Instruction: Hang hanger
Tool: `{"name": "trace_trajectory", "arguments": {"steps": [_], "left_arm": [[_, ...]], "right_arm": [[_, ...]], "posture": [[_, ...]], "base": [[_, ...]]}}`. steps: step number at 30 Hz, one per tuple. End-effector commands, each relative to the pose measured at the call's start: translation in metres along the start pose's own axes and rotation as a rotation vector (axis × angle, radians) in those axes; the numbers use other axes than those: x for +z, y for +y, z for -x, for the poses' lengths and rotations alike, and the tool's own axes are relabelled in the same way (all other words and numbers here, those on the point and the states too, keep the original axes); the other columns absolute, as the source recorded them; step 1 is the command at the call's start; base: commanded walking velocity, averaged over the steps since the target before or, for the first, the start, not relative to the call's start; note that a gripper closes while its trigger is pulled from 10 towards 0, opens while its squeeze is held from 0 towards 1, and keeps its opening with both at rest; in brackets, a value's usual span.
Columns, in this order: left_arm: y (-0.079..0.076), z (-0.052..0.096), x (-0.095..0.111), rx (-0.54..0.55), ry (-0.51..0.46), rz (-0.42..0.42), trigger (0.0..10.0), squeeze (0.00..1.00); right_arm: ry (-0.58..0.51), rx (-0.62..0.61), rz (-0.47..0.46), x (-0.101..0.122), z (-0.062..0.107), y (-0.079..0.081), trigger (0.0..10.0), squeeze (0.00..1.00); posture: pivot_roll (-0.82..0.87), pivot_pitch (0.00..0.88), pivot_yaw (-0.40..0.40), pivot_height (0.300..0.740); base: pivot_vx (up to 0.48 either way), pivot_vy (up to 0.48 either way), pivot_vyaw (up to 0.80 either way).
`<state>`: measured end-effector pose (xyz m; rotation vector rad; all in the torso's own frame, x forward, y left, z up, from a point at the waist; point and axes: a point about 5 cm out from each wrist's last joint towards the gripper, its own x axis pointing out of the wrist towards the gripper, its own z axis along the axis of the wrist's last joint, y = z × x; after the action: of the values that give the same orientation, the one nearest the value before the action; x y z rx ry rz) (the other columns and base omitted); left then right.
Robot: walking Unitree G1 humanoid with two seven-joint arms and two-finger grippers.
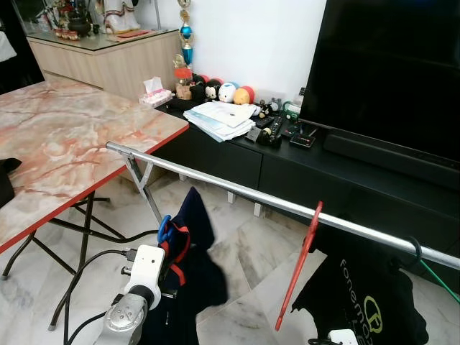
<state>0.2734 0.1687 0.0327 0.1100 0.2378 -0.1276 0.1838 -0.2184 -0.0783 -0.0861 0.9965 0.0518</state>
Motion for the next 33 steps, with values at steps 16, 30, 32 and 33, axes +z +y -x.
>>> {"name": "trace_trajectory", "arguments": {"steps": [16,30,32,33], "left_arm": [[-0.008,0.000,0.014,-0.075,-0.038,-0.021,10.0,0.00],[-0.031,0.010,0.009,-0.272,-0.047,-0.103,10.0,0.00],[-0.033,0.010,0.009,-0.278,-0.042,-0.104,10.0,0.00],[-0.034,0.011,0.008,-0.287,-0.039,-0.106,10.0,0.00]], "right_arm": [[0.007,-0.011,0.002,-0.002,0.000,0.000,10.0,0.00],[0.006,-0.011,0.002,-0.002,0.000,0.000,10.0,0.00],[0.007,-0.011,0.002,-0.002,0.000,0.000,10.0,0.00],[0.006,-0.011,0.002,-0.002,0.000,0.000,10.0,0.00]], "posture": [[-0.01,0.000,0.024,0.740],[-0.01,0.000,0.025,0.740],[-0.01,0.000,0.024,0.740],[-0.01,0.000,0.022,0.740]], "base": [[0.244,0.000,0.00],[0.064,0.000,0.00],[0.000,0.000,0.00],[0.000,0.000,0.00]]}}
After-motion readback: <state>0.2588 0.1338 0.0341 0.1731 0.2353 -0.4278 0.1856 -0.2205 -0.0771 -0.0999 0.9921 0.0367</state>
